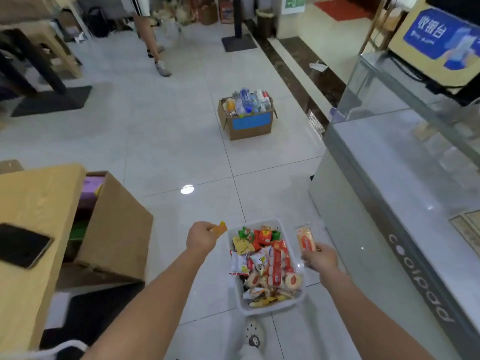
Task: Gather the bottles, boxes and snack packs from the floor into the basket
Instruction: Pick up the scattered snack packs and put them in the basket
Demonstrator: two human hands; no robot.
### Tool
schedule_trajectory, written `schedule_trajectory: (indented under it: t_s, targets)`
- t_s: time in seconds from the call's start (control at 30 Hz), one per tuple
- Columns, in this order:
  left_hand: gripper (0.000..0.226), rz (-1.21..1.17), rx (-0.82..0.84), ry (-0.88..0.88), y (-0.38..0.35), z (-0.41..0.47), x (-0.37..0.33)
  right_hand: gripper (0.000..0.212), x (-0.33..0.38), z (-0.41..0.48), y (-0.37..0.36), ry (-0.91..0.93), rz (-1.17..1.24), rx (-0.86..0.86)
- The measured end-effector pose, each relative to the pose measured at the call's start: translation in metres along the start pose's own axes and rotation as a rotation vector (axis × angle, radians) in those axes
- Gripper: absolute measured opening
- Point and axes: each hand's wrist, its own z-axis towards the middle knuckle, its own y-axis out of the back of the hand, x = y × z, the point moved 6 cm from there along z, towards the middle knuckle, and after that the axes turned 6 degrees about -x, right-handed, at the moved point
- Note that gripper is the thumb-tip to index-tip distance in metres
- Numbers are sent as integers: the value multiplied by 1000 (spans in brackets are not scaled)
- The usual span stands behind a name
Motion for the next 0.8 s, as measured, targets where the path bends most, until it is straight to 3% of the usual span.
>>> schedule_trajectory:
  t_s: [0.17, 0.47, 0.7, 0.8]
  targets:
    - [16, 21, 96, 14, -9, 57, -52, 10, 35, 32, -17, -68, 15, -82]
    - [22, 193, 319, -158, -54, 185, -160, 12, 79, 90, -22, -248, 179, -343]
    - [10, 415, 642, -345, -112, 280, -242, 10, 95, 85, -50, -486, 304, -633]
    - [16, 481, 744, -362, -137, 291, -264, 12, 98, 68, -57, -575, 376, -704]
